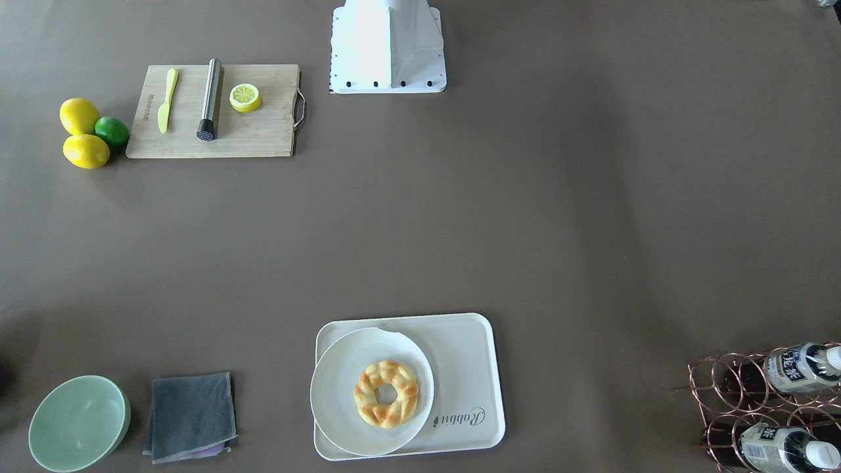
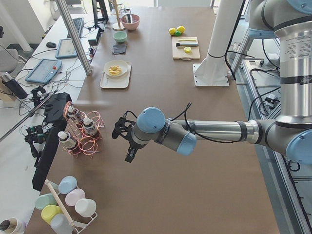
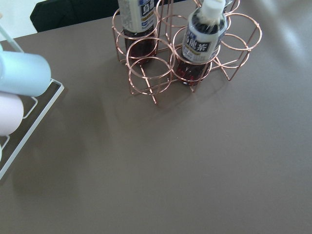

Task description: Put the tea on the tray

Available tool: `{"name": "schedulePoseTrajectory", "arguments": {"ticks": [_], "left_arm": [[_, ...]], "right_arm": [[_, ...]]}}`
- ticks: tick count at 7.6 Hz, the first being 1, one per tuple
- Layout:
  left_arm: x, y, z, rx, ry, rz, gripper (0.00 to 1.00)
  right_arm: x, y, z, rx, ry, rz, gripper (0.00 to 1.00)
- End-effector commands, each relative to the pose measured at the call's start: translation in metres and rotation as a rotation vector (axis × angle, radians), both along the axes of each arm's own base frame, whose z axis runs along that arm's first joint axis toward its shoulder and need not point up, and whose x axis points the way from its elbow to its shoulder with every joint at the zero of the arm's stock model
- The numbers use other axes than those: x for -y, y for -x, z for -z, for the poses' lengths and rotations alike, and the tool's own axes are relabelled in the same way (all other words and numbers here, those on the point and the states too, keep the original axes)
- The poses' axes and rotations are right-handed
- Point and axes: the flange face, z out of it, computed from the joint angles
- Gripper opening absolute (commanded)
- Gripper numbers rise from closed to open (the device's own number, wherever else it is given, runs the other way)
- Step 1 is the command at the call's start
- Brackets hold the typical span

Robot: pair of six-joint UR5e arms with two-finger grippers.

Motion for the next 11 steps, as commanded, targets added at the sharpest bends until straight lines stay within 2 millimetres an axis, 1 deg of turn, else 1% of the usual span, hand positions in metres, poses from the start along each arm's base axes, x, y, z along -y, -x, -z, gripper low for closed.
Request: {"name": "schedulePoseTrajectory", "arguments": {"ticks": [1,2,3,4,5,6,7,8,9,10,11], "left_arm": [[0.054,-0.054,0.057,-0.002,0.016,0.120,0.99],[0.060,-0.078,0.058,0.002,0.007,0.182,0.99],[0.076,-0.084,0.050,0.032,-0.015,0.250,0.99],[0.092,-0.086,0.048,0.005,-0.024,0.313,0.99],[0.110,-0.089,0.036,-0.024,-0.036,0.338,0.99],[0.131,-0.107,0.028,-0.074,-0.049,0.346,0.99],[0.154,-0.119,0.038,-0.114,-0.039,0.359,0.99],[0.161,-0.125,0.040,-0.113,-0.039,0.356,0.99],[0.164,-0.140,0.045,-0.090,-0.067,0.389,0.98],[0.167,-0.167,0.046,-0.053,-0.109,0.425,0.98],[0.172,-0.173,0.048,-0.046,-0.116,0.430,0.97]], "right_arm": [[0.006,0.003,0.008,0.001,-0.030,0.007,1.00],[0.006,0.003,0.008,0.001,-0.030,0.007,1.00],[0.006,0.003,0.009,0.000,-0.033,0.008,1.00],[0.006,0.003,0.009,0.000,-0.034,0.007,1.00],[0.005,0.003,0.007,-0.001,-0.053,0.006,1.00],[0.003,0.003,0.006,0.000,-0.060,0.005,1.00],[0.003,0.003,0.005,-0.001,-0.058,0.004,1.00],[0.003,0.003,0.005,0.000,-0.058,0.005,1.00],[0.003,0.003,0.005,0.000,-0.058,0.005,1.00],[0.003,0.003,0.004,-0.001,-0.057,0.004,1.00],[0.003,0.003,0.004,-0.001,-0.057,0.004,1.00]]}}
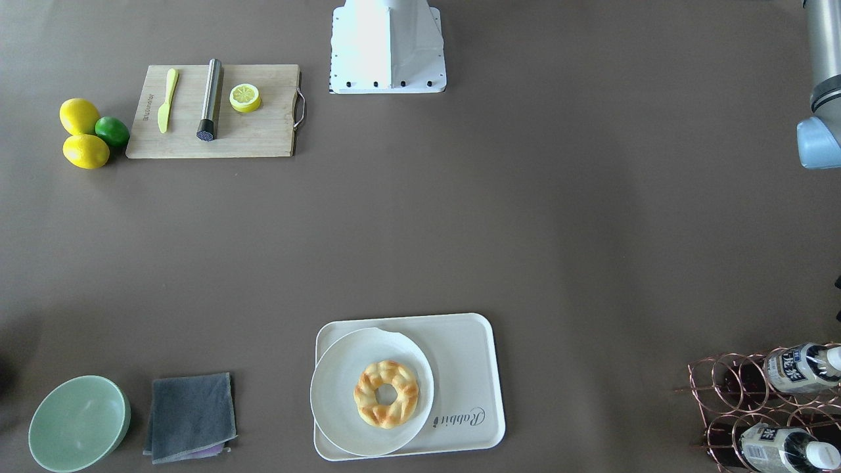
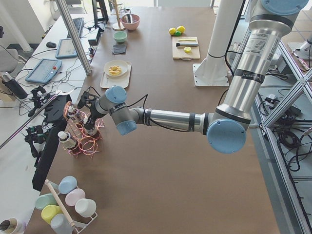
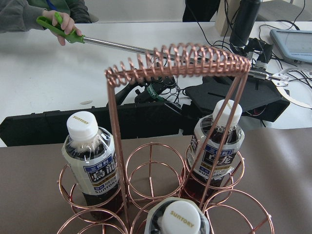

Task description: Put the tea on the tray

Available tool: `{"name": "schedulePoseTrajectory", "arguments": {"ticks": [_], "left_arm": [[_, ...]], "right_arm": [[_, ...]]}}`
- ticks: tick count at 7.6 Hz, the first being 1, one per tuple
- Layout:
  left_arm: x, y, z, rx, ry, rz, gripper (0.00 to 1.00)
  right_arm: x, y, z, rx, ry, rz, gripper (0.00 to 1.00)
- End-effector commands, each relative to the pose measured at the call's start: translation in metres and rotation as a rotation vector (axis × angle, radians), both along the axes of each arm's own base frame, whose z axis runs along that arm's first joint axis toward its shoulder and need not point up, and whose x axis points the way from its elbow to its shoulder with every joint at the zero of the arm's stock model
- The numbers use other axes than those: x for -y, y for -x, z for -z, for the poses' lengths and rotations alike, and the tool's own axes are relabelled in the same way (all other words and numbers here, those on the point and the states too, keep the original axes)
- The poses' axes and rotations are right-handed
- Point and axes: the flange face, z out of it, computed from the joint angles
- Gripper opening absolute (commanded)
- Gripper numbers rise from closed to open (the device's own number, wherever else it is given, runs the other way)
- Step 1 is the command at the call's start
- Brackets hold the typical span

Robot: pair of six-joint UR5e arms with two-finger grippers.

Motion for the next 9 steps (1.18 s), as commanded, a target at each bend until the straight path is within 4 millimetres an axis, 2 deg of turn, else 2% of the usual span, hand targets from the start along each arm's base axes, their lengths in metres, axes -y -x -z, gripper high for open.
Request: {"name": "schedulePoseTrajectory", "arguments": {"ticks": [1,4,6,9], "left_arm": [[0.013,-0.025,0.002,0.035,-0.020,0.030,0.89],[0.014,-0.025,-0.005,0.038,-0.019,0.029,0.78],[0.013,-0.029,-0.016,0.039,-0.018,0.025,0.77],[0.018,-0.036,-0.017,0.041,-0.014,0.017,0.74]], "right_arm": [[0.000,0.000,0.000,0.001,0.001,0.000,1.00],[0.000,0.000,0.000,0.001,0.001,0.000,1.00],[0.001,0.000,0.000,0.001,-0.001,0.000,1.00],[0.002,0.000,0.001,-0.001,-0.001,0.000,1.00]]}}
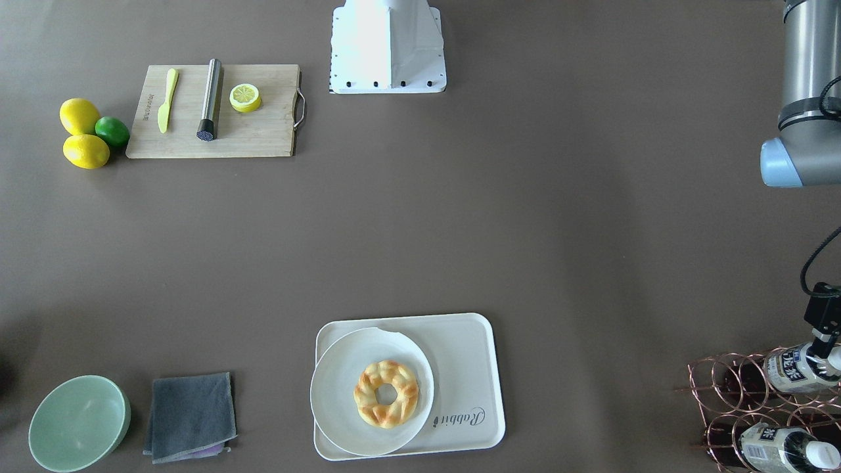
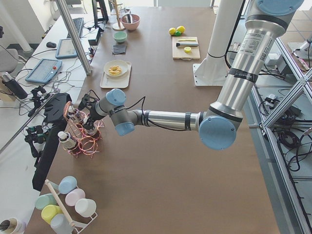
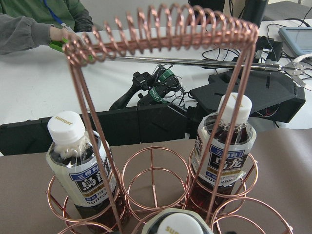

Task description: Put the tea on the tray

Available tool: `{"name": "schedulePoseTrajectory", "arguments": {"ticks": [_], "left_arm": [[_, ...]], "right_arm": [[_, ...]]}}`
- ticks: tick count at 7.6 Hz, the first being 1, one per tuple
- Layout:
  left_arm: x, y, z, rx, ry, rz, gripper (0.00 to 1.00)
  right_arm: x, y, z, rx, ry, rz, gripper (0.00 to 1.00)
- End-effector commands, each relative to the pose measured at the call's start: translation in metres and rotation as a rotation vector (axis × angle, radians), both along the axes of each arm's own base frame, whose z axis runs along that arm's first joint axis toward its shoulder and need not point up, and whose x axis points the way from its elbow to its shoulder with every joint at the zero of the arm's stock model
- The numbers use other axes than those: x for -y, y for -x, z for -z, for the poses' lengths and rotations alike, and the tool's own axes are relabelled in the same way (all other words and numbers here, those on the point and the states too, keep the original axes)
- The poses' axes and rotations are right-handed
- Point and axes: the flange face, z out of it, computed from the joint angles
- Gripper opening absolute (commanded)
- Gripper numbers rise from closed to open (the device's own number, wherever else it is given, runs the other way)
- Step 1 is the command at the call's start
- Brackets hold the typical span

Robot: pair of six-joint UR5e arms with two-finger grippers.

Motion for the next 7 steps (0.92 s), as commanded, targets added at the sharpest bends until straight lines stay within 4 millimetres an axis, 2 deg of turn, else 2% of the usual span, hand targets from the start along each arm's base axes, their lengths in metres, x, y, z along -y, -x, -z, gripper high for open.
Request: {"name": "schedulePoseTrajectory", "arguments": {"ticks": [1,2,3,4,5,7], "left_arm": [[0.006,-0.004,0.001,0.001,0.000,-0.002,0.66],[0.006,-0.003,0.001,0.001,0.000,0.005,0.57],[0.006,-0.004,0.002,0.001,-0.001,0.005,0.38],[0.006,-0.003,0.005,-0.002,-0.004,0.007,0.06],[0.008,0.003,0.010,-0.007,-0.014,0.016,0.00],[0.011,0.029,0.036,-0.021,-0.052,0.053,0.00]], "right_arm": [[0.002,0.000,0.000,-0.001,0.000,0.000,1.00],[0.002,0.000,0.001,-0.002,-0.001,0.000,1.00],[0.002,0.000,0.001,-0.002,-0.003,0.000,1.00],[0.003,0.000,0.002,0.000,-0.003,0.000,1.00],[0.003,0.000,0.003,0.000,-0.005,0.000,1.00],[0.002,0.000,0.002,0.000,-0.005,0.000,1.00]]}}
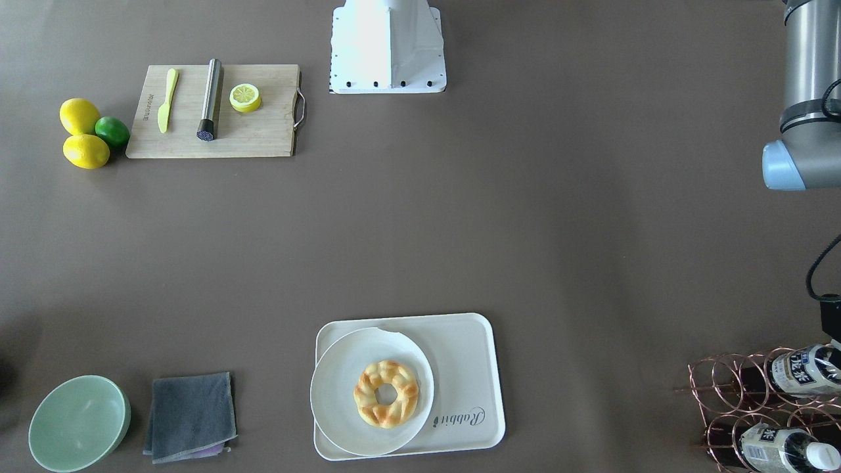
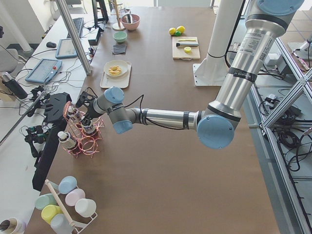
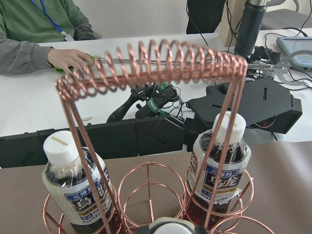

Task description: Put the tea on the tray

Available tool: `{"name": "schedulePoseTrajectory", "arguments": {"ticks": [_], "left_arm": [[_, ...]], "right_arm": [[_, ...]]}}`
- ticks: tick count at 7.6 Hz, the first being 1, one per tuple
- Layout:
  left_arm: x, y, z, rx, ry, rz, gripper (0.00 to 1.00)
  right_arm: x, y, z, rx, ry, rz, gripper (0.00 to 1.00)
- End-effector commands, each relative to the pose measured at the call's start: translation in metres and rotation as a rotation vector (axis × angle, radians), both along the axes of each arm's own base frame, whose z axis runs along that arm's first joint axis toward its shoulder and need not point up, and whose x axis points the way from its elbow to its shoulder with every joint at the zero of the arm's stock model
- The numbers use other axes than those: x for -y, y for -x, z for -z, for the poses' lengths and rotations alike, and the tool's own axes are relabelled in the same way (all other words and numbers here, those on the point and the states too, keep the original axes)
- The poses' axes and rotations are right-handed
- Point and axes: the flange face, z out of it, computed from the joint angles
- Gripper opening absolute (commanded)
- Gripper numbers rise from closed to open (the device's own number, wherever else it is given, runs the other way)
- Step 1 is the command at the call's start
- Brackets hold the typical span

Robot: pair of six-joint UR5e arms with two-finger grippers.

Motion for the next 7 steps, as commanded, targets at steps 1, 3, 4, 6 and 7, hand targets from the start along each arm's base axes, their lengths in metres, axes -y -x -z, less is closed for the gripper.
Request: {"name": "schedulePoseTrajectory", "arguments": {"ticks": [1,3,4,6,7], "left_arm": [[0.002,0.031,0.028,-0.015,-0.042,0.040,0.00],[-0.005,0.062,0.053,-0.051,-0.048,0.001,0.00],[-0.013,0.101,0.078,-0.098,-0.042,-0.035,0.00],[-0.053,0.129,0.139,-0.137,-0.082,-0.072,0.00],[-0.075,0.124,0.167,-0.134,-0.111,-0.086,0.00]], "right_arm": [[0.000,0.000,-0.001,0.000,0.001,0.000,1.00],[0.000,0.000,-0.001,0.000,0.001,0.000,1.00],[0.000,0.000,-0.001,0.000,0.001,0.000,1.00],[-0.001,0.000,0.000,0.002,0.001,0.000,1.00],[-0.001,0.000,0.001,0.001,-0.004,0.001,1.00]]}}
